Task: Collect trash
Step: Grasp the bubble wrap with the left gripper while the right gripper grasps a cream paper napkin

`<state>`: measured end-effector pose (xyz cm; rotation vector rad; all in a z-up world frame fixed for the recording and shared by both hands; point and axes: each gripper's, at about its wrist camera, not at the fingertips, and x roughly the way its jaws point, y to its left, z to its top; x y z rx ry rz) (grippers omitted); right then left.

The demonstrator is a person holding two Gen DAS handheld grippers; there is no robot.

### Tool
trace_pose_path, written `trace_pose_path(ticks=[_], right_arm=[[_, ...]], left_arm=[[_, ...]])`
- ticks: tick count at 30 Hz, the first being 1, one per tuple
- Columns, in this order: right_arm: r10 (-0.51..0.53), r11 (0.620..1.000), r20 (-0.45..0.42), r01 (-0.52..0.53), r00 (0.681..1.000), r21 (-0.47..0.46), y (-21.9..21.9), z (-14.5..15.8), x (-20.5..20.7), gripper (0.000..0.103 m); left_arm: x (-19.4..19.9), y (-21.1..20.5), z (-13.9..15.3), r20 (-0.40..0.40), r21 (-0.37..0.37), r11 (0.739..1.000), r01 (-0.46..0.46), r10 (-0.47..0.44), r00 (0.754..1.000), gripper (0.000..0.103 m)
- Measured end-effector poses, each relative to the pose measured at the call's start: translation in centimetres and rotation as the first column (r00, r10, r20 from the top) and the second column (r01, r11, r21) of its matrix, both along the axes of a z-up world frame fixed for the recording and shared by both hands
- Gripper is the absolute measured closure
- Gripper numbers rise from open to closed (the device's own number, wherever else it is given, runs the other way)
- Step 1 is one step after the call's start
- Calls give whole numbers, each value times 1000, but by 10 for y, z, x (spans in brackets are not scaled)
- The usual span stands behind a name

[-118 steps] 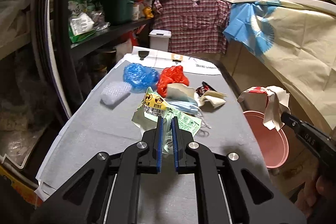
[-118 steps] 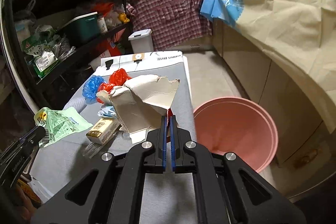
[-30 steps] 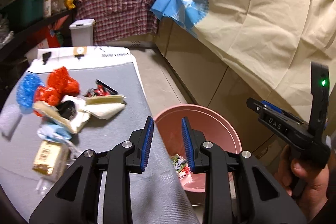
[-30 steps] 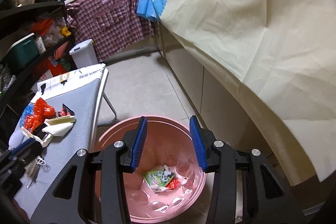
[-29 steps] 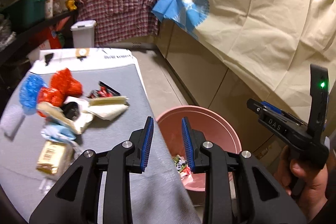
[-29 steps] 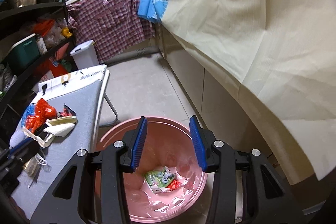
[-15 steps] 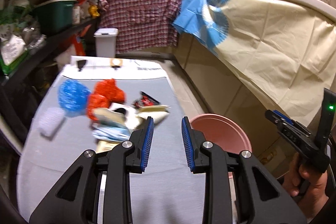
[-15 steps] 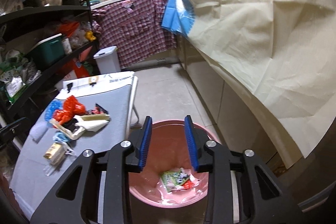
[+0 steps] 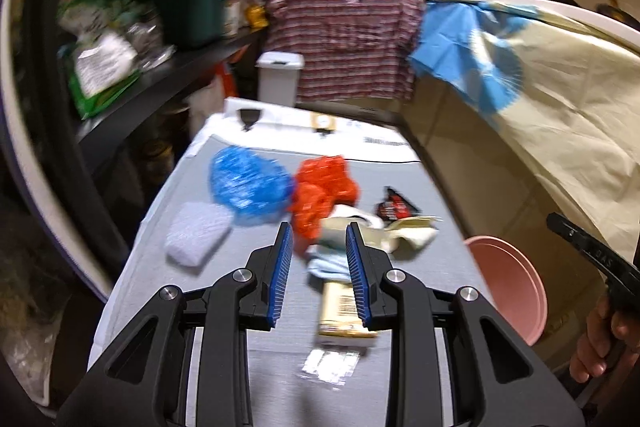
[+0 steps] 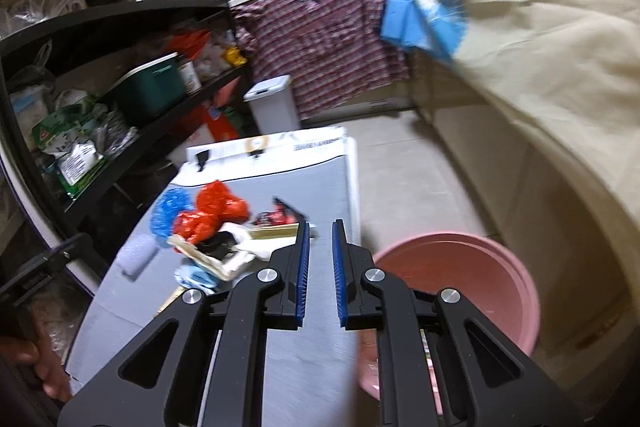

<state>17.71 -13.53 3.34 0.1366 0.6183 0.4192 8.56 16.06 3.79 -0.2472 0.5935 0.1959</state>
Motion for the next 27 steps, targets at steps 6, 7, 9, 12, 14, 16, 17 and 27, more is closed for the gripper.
trace_pose_path(ticks=[6,7,9,12,14,16,17,27], right_arm=[[65,997,-43,-66,997,-33,51,-31,23,88],[81,995,-50,-84,995,-60,61,-37,26,88],[103,987,-65,-110,993,-120,76,-50,32,87],[119,964,-89,-137,989,-229,99,-72,41,86],[125,953,-93,-145,988,-264,106,-80,45,81],[142,938,-86,-162,986,-307,115,-87,48,72],[152,931,-83,-170,985,-324,118,-89,49,69],[192,875,-71,-204,979,-440,139,-106,58,67]], left_arm=[[6,24,-20,-20,25,997,-75,75,997,75],[9,28,-24,-28,23,996,-86,86,996,75],[13,36,-30,-38,37,993,-110,112,993,75],[17,49,-38,-58,16,991,-135,136,989,75],[21,63,-44,-74,-10,985,-175,173,982,75],[24,74,-51,-90,-23,979,-205,202,975,75],[26,79,-54,-99,-25,976,-215,211,972,75],[51,108,-89,-196,-20,965,-263,254,947,60]])
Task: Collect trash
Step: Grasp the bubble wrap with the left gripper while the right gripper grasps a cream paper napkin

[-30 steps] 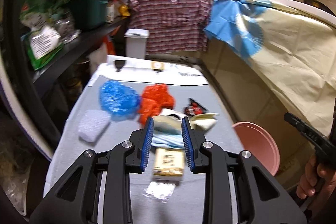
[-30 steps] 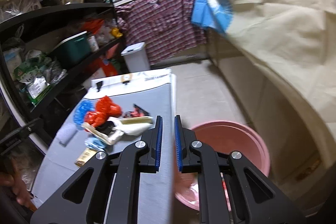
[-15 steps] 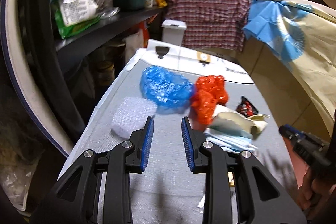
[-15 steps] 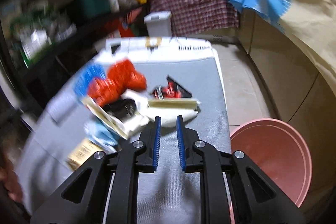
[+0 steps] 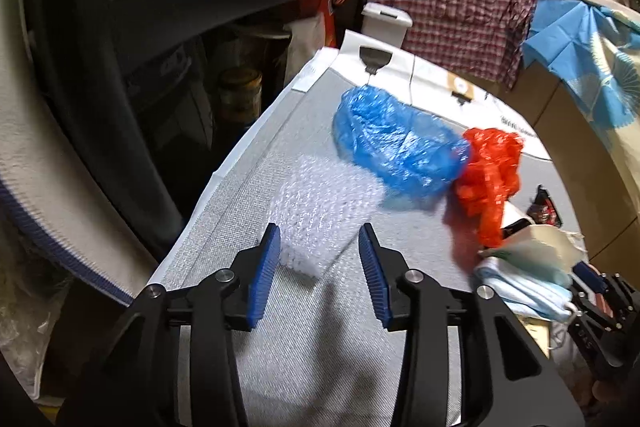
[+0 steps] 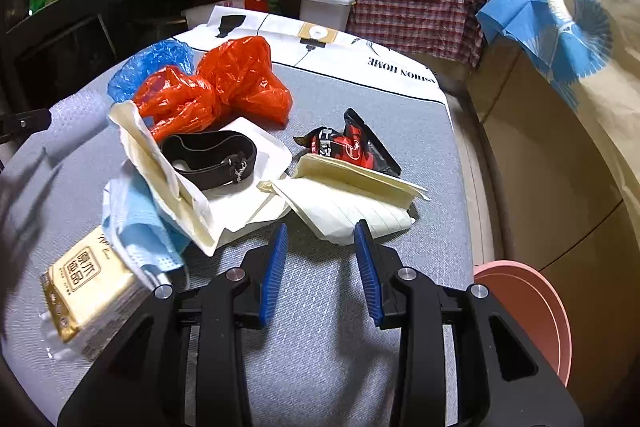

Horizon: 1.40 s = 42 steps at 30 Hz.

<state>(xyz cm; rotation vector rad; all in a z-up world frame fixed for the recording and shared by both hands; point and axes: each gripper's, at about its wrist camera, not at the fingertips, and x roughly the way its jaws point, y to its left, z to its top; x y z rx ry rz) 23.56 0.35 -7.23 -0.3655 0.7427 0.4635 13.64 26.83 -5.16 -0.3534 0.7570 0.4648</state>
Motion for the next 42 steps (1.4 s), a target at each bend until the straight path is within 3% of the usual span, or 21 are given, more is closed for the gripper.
trace_pose_path(ticks=[8,10,15,19,25,29,31,32,33,42], right_arm=[[-10,1000,-13,10,1000,6,-1,-3,9,70],[-17,1000,-15,17,1000,9,-2,-3,10,73],[-5,1000,-7,5,1000,9,-3,-2,7,93],[-1,1000,1,1,1000,15,-5,1,2,102],[-2,1000,36,1,999,31,-11,12,-8,103],[-4,1000,55,4,998,3,-13,12,-11,98],[-7,999,65,10,998,-34,-10,9,-10,81],[-10,999,75,14,997,-44,-10,8,-11,66],[-8,999,81,12,997,-50,-7,8,-11,62],[6,995,71,1,997,-100,9,2,2,64]], left_arm=[[16,-2,-13,-55,15,1000,17,-16,998,59],[17,-2,-13,-64,10,1000,25,-24,998,72],[17,-7,-10,-63,9,999,44,-43,997,89],[11,-12,-1,-41,17,998,55,-54,998,91],[4,-15,9,-10,-3,998,63,-63,998,92],[-2,-16,14,8,-30,997,67,-67,998,92],[-4,-16,17,15,-44,997,64,-63,998,92],[-4,-17,18,18,-47,997,63,-63,998,92],[-5,-18,18,19,-46,997,64,-63,998,92],[-5,-17,16,18,-44,996,74,-73,997,92]])
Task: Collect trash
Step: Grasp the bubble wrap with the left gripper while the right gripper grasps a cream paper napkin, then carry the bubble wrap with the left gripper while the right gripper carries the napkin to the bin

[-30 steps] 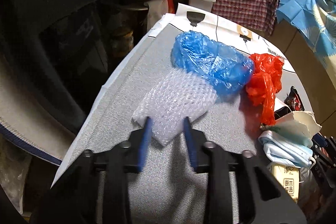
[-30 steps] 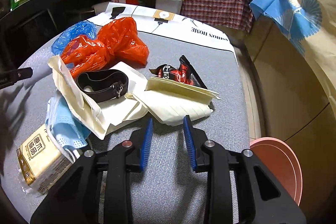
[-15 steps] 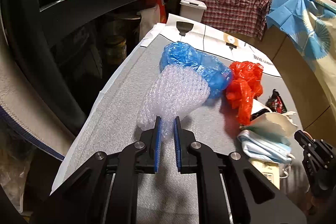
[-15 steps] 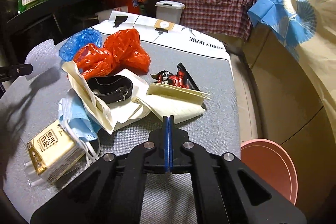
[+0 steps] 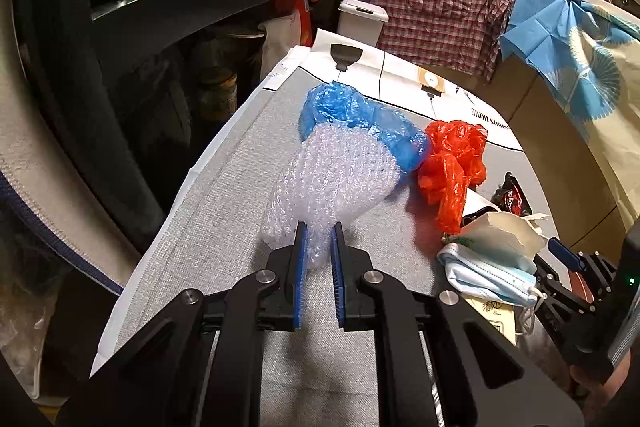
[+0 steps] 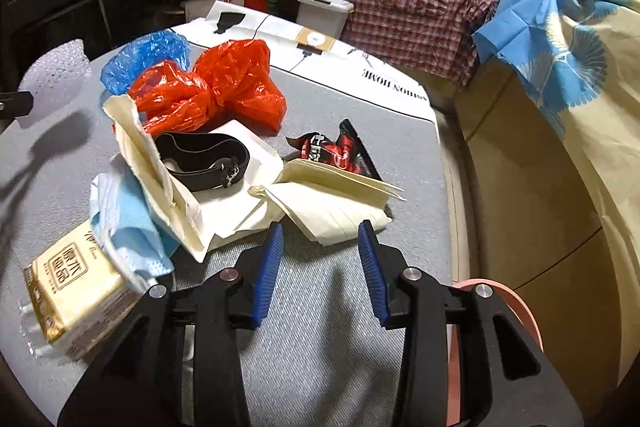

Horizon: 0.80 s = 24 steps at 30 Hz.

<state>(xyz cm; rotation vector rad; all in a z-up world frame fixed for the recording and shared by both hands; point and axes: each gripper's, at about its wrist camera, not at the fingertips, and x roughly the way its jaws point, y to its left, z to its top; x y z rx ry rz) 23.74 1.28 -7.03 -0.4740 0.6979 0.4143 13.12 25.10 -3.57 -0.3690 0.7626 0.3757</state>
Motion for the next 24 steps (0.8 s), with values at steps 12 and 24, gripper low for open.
trace_pose_path(ticks=[12,24], right_arm=[[-13,999,12,12,1000,31,-7,6,1,98],[-37,992,29,33,999,123,-37,36,-15,102]], left_arm=[[2,-5,5,18,9,1000,20,-20,1000,92],[-16,-25,24,59,11,999,49,-50,997,92]])
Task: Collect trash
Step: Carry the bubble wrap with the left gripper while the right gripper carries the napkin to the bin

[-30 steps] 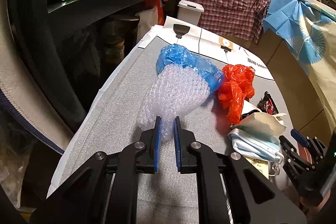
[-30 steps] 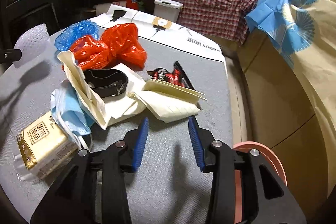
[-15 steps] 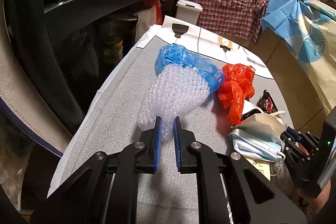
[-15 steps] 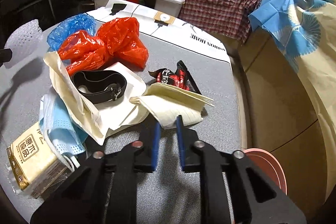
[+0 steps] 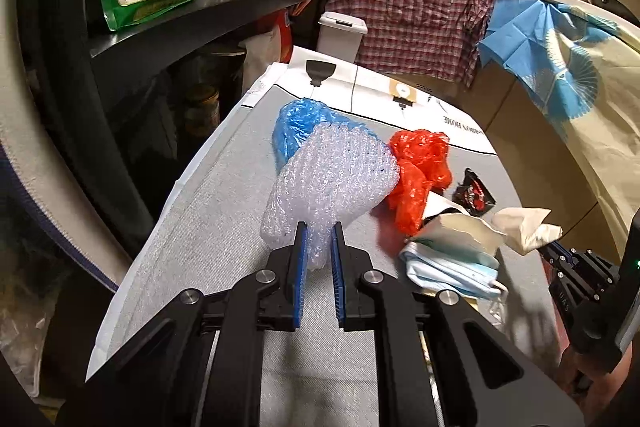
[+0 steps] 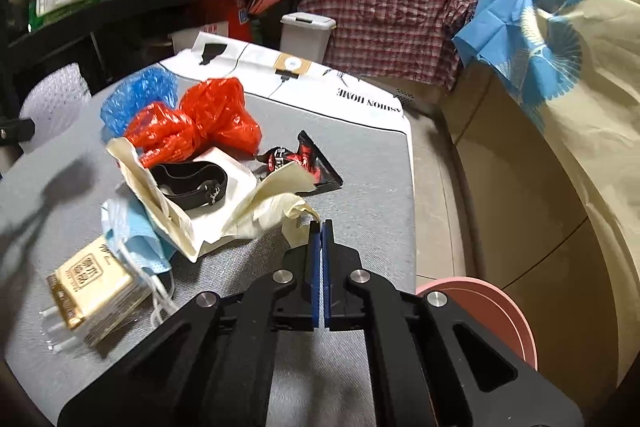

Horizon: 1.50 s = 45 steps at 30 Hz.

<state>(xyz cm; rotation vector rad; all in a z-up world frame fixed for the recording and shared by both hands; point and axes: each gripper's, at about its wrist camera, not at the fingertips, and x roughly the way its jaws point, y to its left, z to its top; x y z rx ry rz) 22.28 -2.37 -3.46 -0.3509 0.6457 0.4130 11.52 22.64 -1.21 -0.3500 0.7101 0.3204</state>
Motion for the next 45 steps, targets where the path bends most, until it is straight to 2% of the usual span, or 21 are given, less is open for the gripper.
trace_pose_path(ticks=[4,28,45], right_arm=[[0,999,-10,0,1000,49,-10,11,-10,102],[-27,983,14,24,1000,181,-69,67,-68,102],[-116,973,49,103,992,206,-135,94,-91,102]], left_arm=[[-8,-7,6,12,-9,1000,11,-10,1000,92],[-40,-60,30,59,14,994,112,-113,992,92],[-41,-92,35,75,32,982,185,-187,979,92]])
